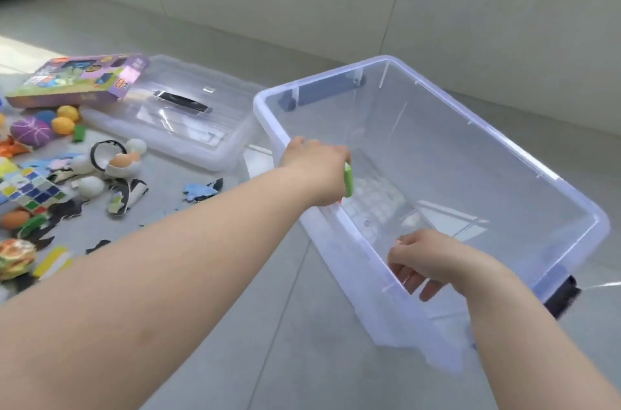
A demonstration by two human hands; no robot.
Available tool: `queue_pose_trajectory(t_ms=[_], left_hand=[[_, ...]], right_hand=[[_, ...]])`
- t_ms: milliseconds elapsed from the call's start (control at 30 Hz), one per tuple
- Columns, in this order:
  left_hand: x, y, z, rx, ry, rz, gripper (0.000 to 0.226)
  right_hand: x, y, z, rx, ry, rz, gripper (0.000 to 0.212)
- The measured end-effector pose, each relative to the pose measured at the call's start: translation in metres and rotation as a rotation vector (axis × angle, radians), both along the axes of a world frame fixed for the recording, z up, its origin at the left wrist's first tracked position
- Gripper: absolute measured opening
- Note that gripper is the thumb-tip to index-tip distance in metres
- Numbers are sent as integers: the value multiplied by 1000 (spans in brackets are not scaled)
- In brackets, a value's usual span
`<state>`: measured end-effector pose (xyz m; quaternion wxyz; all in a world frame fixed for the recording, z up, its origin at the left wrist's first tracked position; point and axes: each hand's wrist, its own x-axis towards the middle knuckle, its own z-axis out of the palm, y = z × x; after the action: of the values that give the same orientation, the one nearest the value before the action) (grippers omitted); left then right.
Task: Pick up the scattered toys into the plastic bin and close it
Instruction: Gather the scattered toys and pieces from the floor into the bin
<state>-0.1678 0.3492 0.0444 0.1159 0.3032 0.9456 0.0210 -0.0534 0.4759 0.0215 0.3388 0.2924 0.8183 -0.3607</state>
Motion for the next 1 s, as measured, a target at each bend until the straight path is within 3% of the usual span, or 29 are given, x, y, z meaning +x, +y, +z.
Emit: queue_pose_trajectory(t_ms=[100,200,267,367,433,467,567,600,667,700,767,833,900,1000], left_hand=[[-1,7,-3,-204,-127,-50,36],[-2,3,-9,-211,-68,-100,35],[-1,-5,-18,-35,-4,-114,39],[10,-37,-35,460,30,-58,41],[24,-67,-47,750,130,-36,44],[31,-87,-55,801,187,-19,43],[65,-158,-96,689,200,-2,34],[80,-185,-113,612,171,-2,32],[116,-237,-144,454,104,54,33],[135,-260,-155,379,82,86,34],[174,-296,-173,241,26,125,36],[205,-317,-180,120,-54,185,43],[223,-326,-190,53,-129,213,66],[232,-331,-205,50,-124,203,94]], right_hand=[[3,-5,7,-83,55,85,28],[5,-8,12,-195,163,51,23],[7,-14,15,-292,214,72,18],[9,-23,21,-384,333,66,12],[9,-28,24,-286,393,162,13],[9,-32,26,-194,406,231,17],[8,-56,30,50,454,292,25],[9,-67,29,202,564,308,25],[11,-99,23,443,962,388,35],[12,-121,18,458,1141,455,35],[22,-167,-2,363,1267,649,31],[40,-202,-42,286,1144,997,35],[64,-227,-86,242,919,1352,52],[99,-236,-143,84,715,1626,52]])
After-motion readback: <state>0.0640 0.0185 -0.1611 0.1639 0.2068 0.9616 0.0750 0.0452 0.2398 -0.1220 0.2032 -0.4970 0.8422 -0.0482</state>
